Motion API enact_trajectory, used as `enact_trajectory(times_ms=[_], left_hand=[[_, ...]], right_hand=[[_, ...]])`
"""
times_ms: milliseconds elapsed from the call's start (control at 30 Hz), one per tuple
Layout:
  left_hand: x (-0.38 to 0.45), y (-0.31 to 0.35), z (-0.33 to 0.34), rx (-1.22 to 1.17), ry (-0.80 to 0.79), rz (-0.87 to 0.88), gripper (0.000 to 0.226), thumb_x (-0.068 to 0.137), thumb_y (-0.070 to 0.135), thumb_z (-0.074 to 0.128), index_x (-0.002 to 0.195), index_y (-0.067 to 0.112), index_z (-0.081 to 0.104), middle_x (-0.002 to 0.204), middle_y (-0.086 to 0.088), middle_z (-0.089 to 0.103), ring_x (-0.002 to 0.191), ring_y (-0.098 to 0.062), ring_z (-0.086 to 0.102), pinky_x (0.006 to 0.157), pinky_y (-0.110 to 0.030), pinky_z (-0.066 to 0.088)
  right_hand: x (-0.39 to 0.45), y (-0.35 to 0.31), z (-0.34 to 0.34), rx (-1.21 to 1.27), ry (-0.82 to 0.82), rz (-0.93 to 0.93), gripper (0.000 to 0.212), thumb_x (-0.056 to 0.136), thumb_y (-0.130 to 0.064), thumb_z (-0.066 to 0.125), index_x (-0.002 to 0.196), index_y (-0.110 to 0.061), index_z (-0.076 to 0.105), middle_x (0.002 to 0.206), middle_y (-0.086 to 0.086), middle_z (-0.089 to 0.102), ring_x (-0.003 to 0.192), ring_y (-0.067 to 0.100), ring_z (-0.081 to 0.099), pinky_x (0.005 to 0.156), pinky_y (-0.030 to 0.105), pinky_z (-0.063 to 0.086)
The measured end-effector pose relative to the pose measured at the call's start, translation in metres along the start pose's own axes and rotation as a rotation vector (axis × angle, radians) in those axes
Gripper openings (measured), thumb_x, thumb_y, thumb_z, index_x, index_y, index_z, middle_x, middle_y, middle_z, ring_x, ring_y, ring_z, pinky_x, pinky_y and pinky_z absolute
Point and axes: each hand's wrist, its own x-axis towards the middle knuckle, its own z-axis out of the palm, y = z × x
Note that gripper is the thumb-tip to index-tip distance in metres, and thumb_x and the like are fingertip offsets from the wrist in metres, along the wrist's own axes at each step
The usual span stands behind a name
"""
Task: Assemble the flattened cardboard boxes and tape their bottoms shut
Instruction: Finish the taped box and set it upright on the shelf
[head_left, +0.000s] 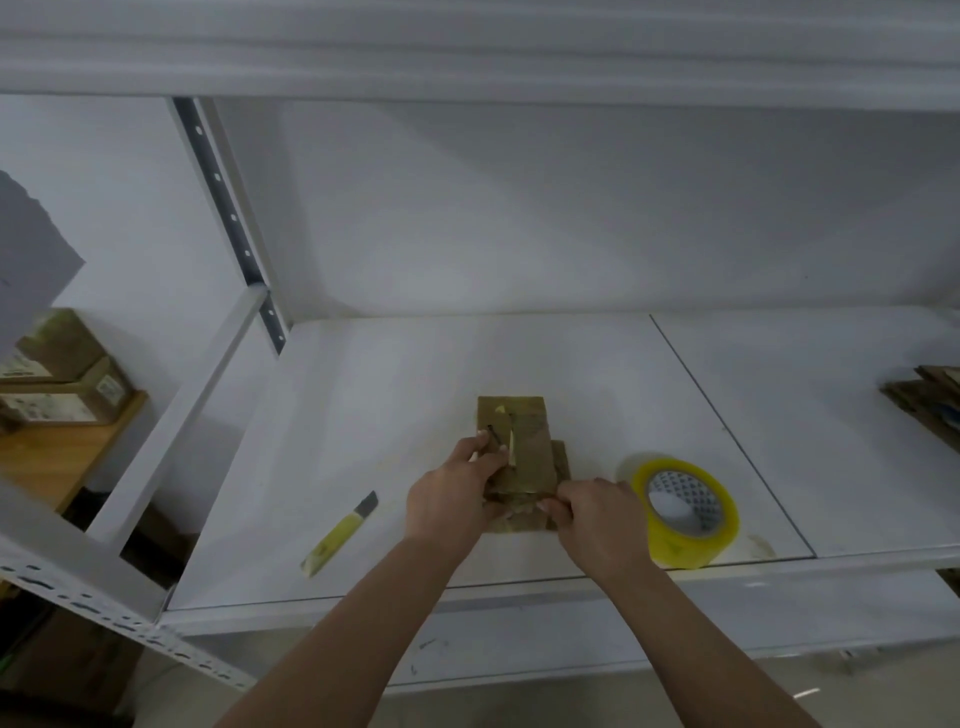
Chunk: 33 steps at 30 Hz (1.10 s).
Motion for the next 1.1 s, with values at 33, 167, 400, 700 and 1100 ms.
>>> enact_trajectory(times_ms=[33,167,400,700,1100], left_hand=[[0.0,0.001,-0.001,-0.002,0.002,-0.005,0.058,0.09,0.037,0.064,0.143,0.039,0.041,0.155,0.017,0.022,0.11,-0.016,0.06,0.09,-0.033,0.052],[-0.001,0.002,-0.002,0.019,0.001,-0.019,0.058,0.09,0.037,0.063,0.143,0.038,0.039,0.156,0.017,0.021,0.115,-0.018,0.058,0.09,-0.034,0.052],[0.0,0.005,0.0,0.057,-0.005,-0.007,0.06,0.09,0.039,0.063,0.144,0.035,0.036,0.157,0.013,0.02,0.118,-0.02,0.057,0.088,-0.036,0.054],[-0.003,0.009,-0.003,0.099,-0.025,0.016,0.058,0.092,0.039,0.06,0.144,0.035,0.035,0.158,0.013,0.02,0.117,-0.021,0.058,0.088,-0.034,0.052],[0.004,0.028,-0.013,0.101,0.008,-0.061,0.071,0.081,0.067,0.055,0.132,0.021,0.037,0.14,0.0,0.037,0.12,-0.023,0.038,0.09,-0.036,0.05]], right_hand=[[0.001,0.0,-0.001,0.032,-0.015,-0.002,0.038,0.073,-0.031,0.083,0.051,-0.022,0.054,0.047,0.002,0.057,0.045,0.026,0.056,0.055,0.027,0.027],[-0.002,0.007,-0.01,0.163,-0.174,0.012,0.043,0.091,-0.058,0.046,0.062,-0.027,0.043,0.063,-0.005,0.058,0.07,0.02,0.061,0.07,0.031,0.03],[-0.002,0.037,-0.021,0.315,-0.249,0.022,0.016,0.09,-0.033,0.063,0.076,-0.039,0.059,0.071,-0.026,0.056,0.069,-0.005,0.05,0.078,0.029,0.042],[0.014,0.007,-0.023,0.043,-0.204,-0.026,0.024,0.091,-0.045,0.057,0.079,-0.026,0.049,0.081,-0.005,0.066,0.084,0.018,0.062,0.091,0.03,0.036],[0.026,0.006,-0.032,0.466,-0.296,0.028,0.051,0.091,-0.002,0.045,0.133,-0.03,0.054,0.129,-0.005,0.064,0.116,0.017,0.061,0.101,0.037,0.046]])
